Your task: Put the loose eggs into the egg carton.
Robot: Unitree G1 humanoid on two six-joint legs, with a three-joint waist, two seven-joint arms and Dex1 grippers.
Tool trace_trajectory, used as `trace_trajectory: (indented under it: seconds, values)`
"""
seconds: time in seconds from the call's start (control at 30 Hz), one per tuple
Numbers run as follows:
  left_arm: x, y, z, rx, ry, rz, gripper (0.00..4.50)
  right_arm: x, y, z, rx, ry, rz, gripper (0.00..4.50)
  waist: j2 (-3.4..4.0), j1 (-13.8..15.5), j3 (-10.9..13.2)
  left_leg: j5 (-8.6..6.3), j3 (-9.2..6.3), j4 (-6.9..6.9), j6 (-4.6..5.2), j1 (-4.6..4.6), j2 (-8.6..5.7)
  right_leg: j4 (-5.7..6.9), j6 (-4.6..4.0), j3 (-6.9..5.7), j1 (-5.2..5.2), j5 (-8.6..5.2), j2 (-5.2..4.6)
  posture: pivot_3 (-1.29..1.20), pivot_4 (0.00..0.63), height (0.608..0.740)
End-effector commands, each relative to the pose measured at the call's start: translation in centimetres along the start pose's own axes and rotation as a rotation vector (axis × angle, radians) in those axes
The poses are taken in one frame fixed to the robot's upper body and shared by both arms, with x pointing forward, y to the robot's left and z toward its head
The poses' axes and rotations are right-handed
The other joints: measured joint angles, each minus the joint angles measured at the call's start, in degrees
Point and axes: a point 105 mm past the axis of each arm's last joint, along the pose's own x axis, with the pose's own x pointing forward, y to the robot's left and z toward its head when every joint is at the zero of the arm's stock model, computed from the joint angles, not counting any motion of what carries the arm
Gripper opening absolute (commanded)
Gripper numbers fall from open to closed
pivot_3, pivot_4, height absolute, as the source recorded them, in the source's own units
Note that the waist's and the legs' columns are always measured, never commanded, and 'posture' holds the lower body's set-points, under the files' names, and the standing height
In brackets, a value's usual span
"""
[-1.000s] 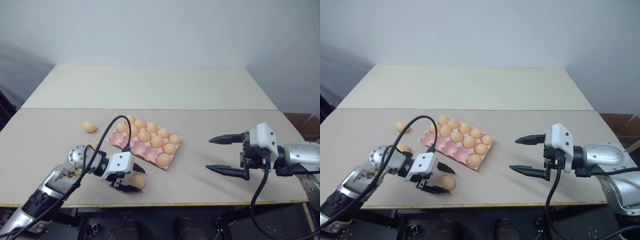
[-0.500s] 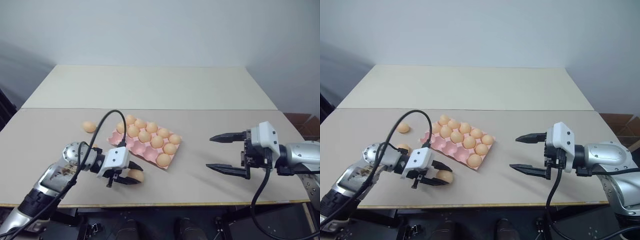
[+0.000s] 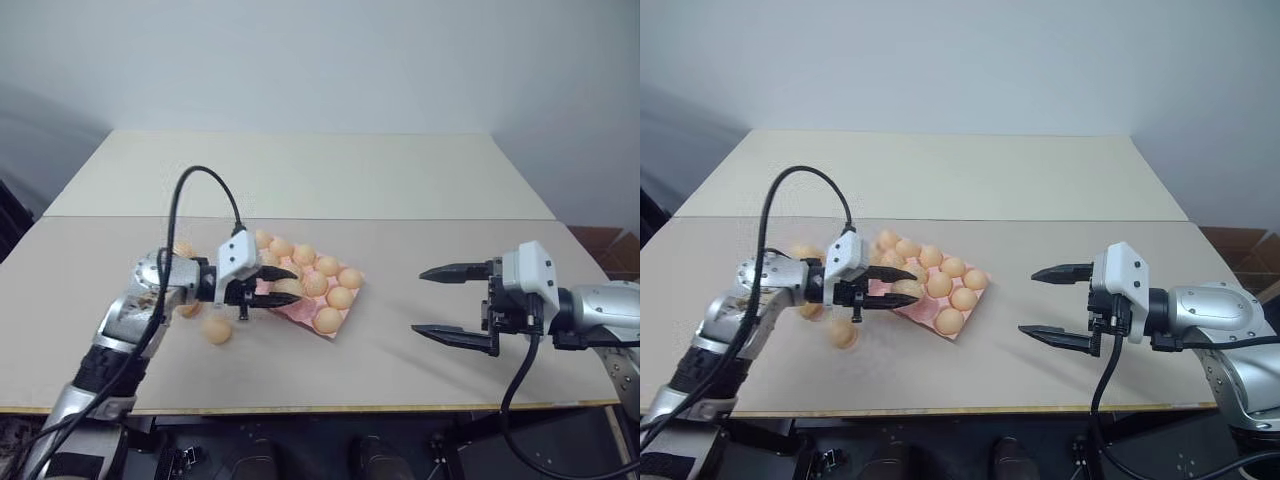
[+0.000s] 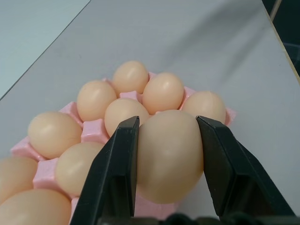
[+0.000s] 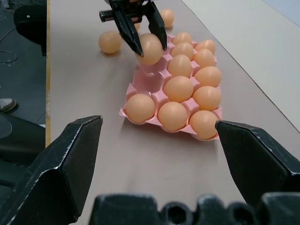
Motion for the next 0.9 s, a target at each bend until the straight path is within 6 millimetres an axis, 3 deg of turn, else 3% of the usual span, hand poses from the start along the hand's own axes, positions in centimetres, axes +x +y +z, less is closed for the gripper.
trace_trajectory:
  seconds: [0.03, 0.1, 0.13, 0.23, 0.4, 0.63, 0.9]
  values:
    - [0.7, 0.3, 1.1, 0.050, -0.024, -0.006, 1.86, -0.5, 0.0, 1.4, -0.057, -0.020, -0.016, 4.50, 0.00, 0.0, 0.0, 0.00, 0.00, 0.00, 0.00, 0.00, 0.00, 0.00, 0.00, 0.01, 0.00, 0.00, 0.00, 0.00, 0.150, 0.740]
    - [1.2, 0.1, 0.9, 0.056, -0.008, -0.019, 1.86, -0.5, 0.0, 1.4, -0.057, -0.020, -0.018, 4.50, 0.00, 0.0, 0.0, 0.00, 0.00, 0.00, 0.00, 0.00, 0.00, 0.00, 0.00, 0.01, 0.00, 0.00, 0.00, 0.00, 0.150, 0.740]
    - [1.3, 0.1, 0.7, 0.049, 0.002, -0.022, 2.09, -0.5, 0.0, 1.4, -0.058, -0.020, -0.019, 4.50, 0.00, 0.0, 0.0, 0.00, 0.00, 0.00, 0.00, 0.00, 0.00, 0.01, 0.00, 0.01, 0.00, 0.00, 0.00, 0.00, 0.150, 0.740]
    - [1.2, 0.1, 0.5, 0.038, 0.017, -0.033, 2.86, -0.5, 0.0, 1.5, -0.058, -0.020, -0.022, 4.50, 0.00, -0.1, 0.0, 0.00, 0.00, 0.00, 0.00, 0.01, 0.00, 0.01, 0.01, 0.03, 0.00, 0.00, 0.01, 0.00, 0.150, 0.740]
    - [0.8, 0.3, 0.3, 0.062, 0.016, -0.004, 4.49, -0.4, -0.1, 1.5, -0.058, -0.022, -0.028, 4.50, 0.00, 0.0, 0.0, 0.00, 0.00, 0.00, 0.00, 0.01, -0.01, 0.01, 0.01, 0.03, 0.00, 0.01, 0.00, 0.00, 0.150, 0.740]
    - [-3.1, 1.5, 2.1, 0.059, -0.047, 0.118, 4.49, -0.3, -0.1, 1.4, -0.056, -0.028, -0.027, 4.50, 0.00, -0.3, 0.0, 0.00, 0.00, 0.00, 0.00, 0.02, 0.01, 0.02, 0.01, 0.05, -0.01, 0.01, 0.02, 0.00, 0.150, 0.740]
    - [-14.2, 0.6, 1.5, 0.004, 0.013, 0.376, 4.49, -0.2, -0.3, 1.2, -0.046, -0.033, -0.013, 4.50, 0.01, -1.0, 0.0, 0.00, 0.02, -0.01, 0.00, 0.05, 0.05, 0.02, 0.00, 0.02, -0.03, 0.00, -0.01, 0.00, 0.150, 0.740]
